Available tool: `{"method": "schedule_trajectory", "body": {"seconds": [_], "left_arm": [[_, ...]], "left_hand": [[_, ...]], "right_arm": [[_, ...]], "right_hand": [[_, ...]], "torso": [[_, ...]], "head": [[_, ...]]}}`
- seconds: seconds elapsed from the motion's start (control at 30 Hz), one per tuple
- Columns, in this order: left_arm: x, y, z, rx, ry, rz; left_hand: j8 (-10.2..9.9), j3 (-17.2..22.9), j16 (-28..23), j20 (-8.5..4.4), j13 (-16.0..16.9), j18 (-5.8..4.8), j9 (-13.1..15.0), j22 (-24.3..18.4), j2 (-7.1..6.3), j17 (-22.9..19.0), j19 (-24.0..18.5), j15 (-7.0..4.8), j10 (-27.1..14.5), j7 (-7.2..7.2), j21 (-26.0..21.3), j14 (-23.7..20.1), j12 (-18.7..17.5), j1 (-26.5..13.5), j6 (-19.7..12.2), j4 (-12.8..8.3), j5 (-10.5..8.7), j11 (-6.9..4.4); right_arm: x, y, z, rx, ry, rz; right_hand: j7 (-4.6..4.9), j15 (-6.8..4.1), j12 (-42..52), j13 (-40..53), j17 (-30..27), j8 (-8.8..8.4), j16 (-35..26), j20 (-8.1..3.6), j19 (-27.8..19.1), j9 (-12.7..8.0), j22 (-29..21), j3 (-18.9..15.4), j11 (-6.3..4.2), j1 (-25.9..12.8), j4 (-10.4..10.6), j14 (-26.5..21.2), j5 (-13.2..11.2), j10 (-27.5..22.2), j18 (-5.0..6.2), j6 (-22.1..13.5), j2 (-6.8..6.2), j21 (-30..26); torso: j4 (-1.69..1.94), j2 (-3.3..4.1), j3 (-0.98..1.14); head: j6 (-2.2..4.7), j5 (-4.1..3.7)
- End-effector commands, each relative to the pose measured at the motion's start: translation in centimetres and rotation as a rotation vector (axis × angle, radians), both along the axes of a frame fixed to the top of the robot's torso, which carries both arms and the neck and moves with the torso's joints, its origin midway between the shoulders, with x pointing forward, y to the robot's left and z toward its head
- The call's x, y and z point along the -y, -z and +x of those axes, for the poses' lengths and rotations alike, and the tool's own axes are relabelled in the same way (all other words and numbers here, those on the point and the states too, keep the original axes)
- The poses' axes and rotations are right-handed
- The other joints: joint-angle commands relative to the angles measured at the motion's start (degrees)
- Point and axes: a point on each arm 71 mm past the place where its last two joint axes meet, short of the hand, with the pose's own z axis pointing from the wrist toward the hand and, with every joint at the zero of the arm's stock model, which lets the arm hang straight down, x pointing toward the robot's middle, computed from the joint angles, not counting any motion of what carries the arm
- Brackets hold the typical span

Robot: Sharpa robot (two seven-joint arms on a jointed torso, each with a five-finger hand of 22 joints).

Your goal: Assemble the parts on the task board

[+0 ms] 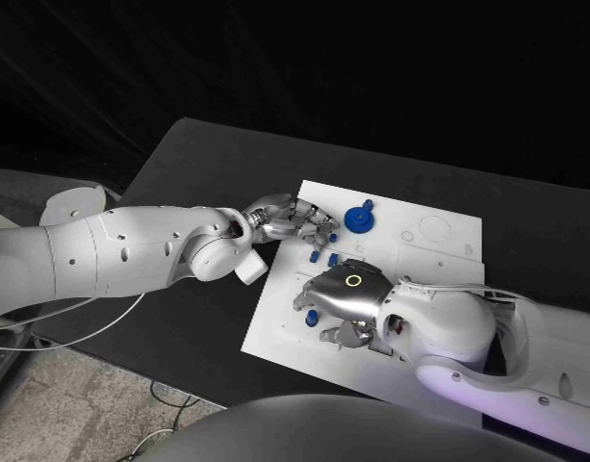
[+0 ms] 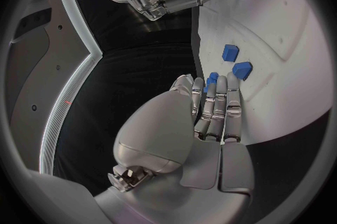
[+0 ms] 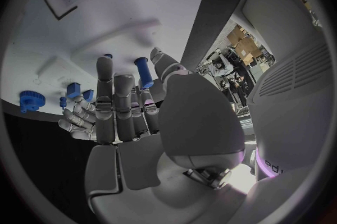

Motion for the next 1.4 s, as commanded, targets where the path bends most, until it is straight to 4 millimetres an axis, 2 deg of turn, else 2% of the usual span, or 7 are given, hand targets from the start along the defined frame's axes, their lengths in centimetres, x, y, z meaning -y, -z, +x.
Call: {"method": "schedule_trajectory", "body": {"seconds": [0.03,0.23,0.43,0.57,0.83,1.1,1.4], "left_arm": [[0.3,1.2,-0.8,-0.055,0.04,0.032],[0.1,1.0,-0.7,-0.02,0.024,0.011],[-0.1,0.6,-0.6,0.042,-0.002,-0.022],[-0.3,0.3,-0.6,0.089,-0.018,-0.049],[-0.3,0.0,-0.8,0.163,-0.04,-0.093],[-0.4,-0.4,-1.2,0.276,-0.057,-0.113],[-1.6,-1.5,-1.6,0.457,-0.132,-0.057]], "left_hand": [[0.3,0.2,0.3,0.25,-0.1,-0.76,-0.1,1.1,0.46,-0.1,-0.1,0.35,0.2,0.15,-0.3,0.0,0.3,-0.2,-0.4,0.1,0.14,0.4],[0.5,0.1,0.2,0.26,-0.2,-0.78,-0.1,1.1,-0.44,-0.2,-0.1,0.39,0.3,0.03,-0.4,-0.1,0.5,0.2,-0.3,-0.3,0.1,0.4],[0.8,-0.4,0.4,0.23,-0.5,-0.71,-0.1,1.2,-2.2,-0.4,0.2,0.28,0.6,0.04,-0.3,0.1,0.8,0.7,-0.1,-0.8,-0.39,0.2],[1.0,-0.7,0.5,0.21,-0.6,-0.63,-0.1,1.2,-2.48,-0.5,0.4,0.17,0.8,-0.02,-0.2,0.3,1.0,0.6,0.0,-0.6,-0.56,-0.02],[1.2,-1.5,0.6,0.16,-0.8,-0.4,-0.2,1.1,-2.76,-0.7,0.8,-0.17,1.3,-0.46,-0.2,0.7,1.4,-0.4,0.2,0.1,-1.04,-0.52],[1.5,-3.1,0.4,0.12,-1.1,-0.08,-0.4,0.8,-2.85,-1.1,0.7,-0.56,1.9,-1.11,-0.8,0.5,2.1,-2.5,0.7,0.4,-1.61,-0.98],[1.4,-7.0,2.4,0.54,-1.7,0.88,-1.0,1.2,-3.35,-1.2,4.0,-1.01,5.7,-2.34,0.1,4.4,4.3,-5.8,3.3,0.3,-1.34,-0.92]], "right_arm": [[0.6,-1.2,0.1,-0.008,0.006,0.087],[3.9,-4.6,1.6,-0.106,0.093,0.269],[9.1,-6.0,4.0,-0.274,0.28,0.412],[12.9,-5.7,5.0,-0.352,0.425,0.463],[17.2,-3.6,5.5,-0.441,0.641,0.257],[18.3,-2.1,5.1,-0.442,0.758,-0.011],[19.0,-1.1,4.8,-0.465,0.795,-0.088]], "right_hand": [[0.31,0.2,0.5,-0.6,0.0,0.22,0.1,0.05,0.8,-0.7,0.7,-1.5,0.09,1.1,2.2,0.0,-1.3,-1.3,1.09,-0.8,-0.27,-0.5],[2.13,0.54,1.6,-2.4,0.5,0.36,0.8,0.52,1.8,-2.3,0.9,-3.5,0.92,4.1,8.6,0.7,-1.6,-2.9,1.0,-1.8,-1.68,-1.6],[5.08,1.07,5.8,-2.0,2.7,1.76,2.7,0.83,2.9,-2.6,1.6,-2.4,0.99,6.9,8.9,1.8,1.9,1.4,0.71,0.7,0.45,-0.3],[5.63,0.81,13.1,0.9,3.1,4.23,3.4,0.91,3.5,-2.0,1.8,-2.3,-0.21,6.3,8.9,2.1,3.7,9.8,0.76,4.6,1.57,0.5],[1.91,-2.42,38.9,24.2,12.4,10.1,9.7,-1.85,8.4,0.8,3.4,-7.4,-4.16,-7.4,10.2,8.7,5.4,26.7,-0.39,12.6,4.95,9.9],[-0.97,-5.37,67.2,65.0,43.2,15.26,27.4,-4.92,19.2,6.7,8.7,-10.6,-7.28,-17.1,10.2,21.8,6.2,50.3,-4.4,16.0,7.4,39.6],[-1.3,-5.8,67.3,65.1,43.2,16.19,27.4,-5.55,19.9,9.3,9.1,-10.7,-7.58,-19.8,10.5,21.8,4.3,50.4,-4.74,15.4,8.55,42.6]], "torso": [[0.04,-0.04,-0.01],[-0.03,-0.23,-0.05],[-0.16,-0.67,-0.27],[-0.35,-0.79,-0.25],[-0.8,-1.01,-0.28],[-0.65,-1.04,-0.25],[-0.64,-1.11,-0.3]], "head": [[0.0,-0.32],[0.0,-1.38],[0.0,-3.46],[0.0,-5.66],[0.0,-10.72],[0.0,-15.68],[0.0,-16.59]]}}
